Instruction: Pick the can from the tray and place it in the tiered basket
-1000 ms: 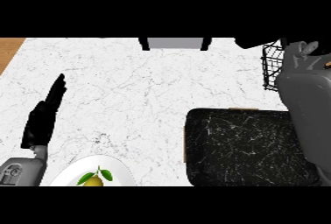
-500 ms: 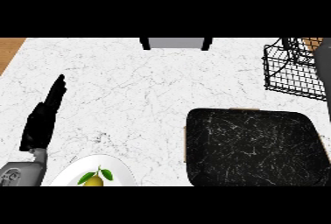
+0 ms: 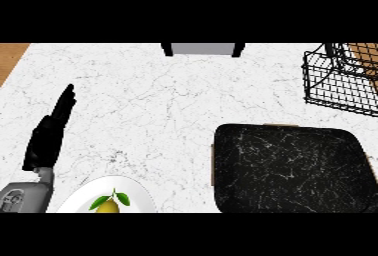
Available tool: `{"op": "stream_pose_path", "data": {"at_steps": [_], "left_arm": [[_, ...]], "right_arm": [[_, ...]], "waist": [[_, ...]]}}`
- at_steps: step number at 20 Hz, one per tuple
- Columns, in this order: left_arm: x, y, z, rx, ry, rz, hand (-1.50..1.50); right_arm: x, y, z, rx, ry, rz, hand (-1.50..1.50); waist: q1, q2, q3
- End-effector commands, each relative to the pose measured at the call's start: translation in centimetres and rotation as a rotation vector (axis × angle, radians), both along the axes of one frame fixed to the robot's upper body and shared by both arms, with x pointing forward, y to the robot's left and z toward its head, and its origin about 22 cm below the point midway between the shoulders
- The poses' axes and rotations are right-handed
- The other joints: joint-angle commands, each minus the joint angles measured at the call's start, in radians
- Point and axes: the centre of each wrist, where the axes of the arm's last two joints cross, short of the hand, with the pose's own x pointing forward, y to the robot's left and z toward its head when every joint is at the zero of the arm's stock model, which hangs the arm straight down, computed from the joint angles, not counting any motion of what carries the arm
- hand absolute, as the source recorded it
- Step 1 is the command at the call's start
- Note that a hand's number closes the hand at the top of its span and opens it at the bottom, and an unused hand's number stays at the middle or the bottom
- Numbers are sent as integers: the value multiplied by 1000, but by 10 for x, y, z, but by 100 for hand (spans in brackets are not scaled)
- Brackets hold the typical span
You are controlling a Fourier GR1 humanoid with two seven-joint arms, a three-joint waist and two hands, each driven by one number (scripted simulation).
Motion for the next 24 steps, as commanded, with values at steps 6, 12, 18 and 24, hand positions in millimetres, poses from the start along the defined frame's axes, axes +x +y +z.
{"op": "stream_pose_path", "data": {"at_steps": [6, 12, 18, 24], "left_arm": [[13, -11, -2, -10, -1, -10, 0], [-15, -8, 1, 10, -4, -8, 0], [5, 11, 0, -12, -4, 6, 0], [12, -10, 4, 8, -27, -6, 0]], "right_arm": [[4, -73, -8, -22, 64, 24, 150], [2, -97, -22, 91, 143, 86, 150], [12, -95, -45, 308, 200, 80, 150], [4, -113, -84, 417, 170, 48, -150]], "waist": [[-3, 0, 1], [5, -4, 1], [2, -1, 1], [5, 2, 1]]}}
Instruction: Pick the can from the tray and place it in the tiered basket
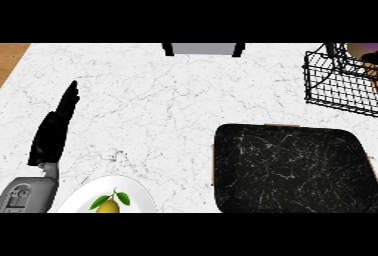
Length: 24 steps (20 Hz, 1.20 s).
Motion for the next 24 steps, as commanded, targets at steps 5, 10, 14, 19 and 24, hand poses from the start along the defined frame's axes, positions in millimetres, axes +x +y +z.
{"op": "stream_pose_path", "data": {"at_steps": [5, 10, 14, 19, 24], "left_arm": [[1, -4, 4, -9, 7, 5, 0], [-5, 6, 12, 6, 6, 9, 0], [-9, -3, -6, -4, 9, 16, 0], [-10, -4, -11, 0, 16, 37, 0], [-1, 14, 1, 0, -4, 56, 0]], "right_arm": [[-8, -17, -2, 157, -200, -13, -150], [-18, -34, 37, 177, -353, -43, -150], [-30, -48, 62, 195, -392, -125, -150], [-70, -99, 67, 320, -353, -200, -150], [-120, -145, 64, 384, -325, -208, -150]], "waist": [[-3, -2, 0], [-8, -7, 0], [-19, -10, -1], [-33, -11, -1], [-48, -15, -1]]}}
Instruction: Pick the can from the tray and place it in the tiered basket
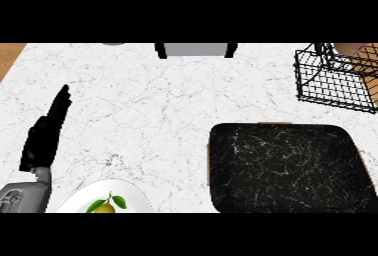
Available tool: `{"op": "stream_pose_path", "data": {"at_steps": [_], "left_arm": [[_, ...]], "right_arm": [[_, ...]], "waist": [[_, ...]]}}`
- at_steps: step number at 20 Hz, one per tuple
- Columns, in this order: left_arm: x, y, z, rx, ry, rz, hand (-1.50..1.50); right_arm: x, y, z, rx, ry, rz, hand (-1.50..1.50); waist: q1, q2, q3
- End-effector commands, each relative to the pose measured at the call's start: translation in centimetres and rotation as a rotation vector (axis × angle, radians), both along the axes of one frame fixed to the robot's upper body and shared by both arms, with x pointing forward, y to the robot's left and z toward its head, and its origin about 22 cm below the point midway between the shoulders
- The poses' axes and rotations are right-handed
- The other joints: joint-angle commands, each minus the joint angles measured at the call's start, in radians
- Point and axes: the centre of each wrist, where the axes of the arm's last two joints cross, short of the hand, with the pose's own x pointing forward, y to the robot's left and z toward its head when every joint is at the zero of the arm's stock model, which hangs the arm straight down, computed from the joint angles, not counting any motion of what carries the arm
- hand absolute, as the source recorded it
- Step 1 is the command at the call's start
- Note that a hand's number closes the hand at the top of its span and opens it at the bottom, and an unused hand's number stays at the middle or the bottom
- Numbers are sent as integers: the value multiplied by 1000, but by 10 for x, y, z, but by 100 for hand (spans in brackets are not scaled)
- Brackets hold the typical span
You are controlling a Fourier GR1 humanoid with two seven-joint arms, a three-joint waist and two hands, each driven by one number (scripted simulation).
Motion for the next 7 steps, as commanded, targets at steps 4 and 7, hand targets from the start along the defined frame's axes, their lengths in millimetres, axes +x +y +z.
{"op": "stream_pose_path", "data": {"at_steps": [4, 7], "left_arm": [[-9, 2, -12, 8, 15, 7, 0], [-21, 4, -3, -4, 3, 4, 0]], "right_arm": [[-78, -59, -12, 52, -36, 31, -150], [-113, -82, -18, 98, -102, 42, -150]], "waist": [[-9, -2, 0], [0, -2, 1]]}}
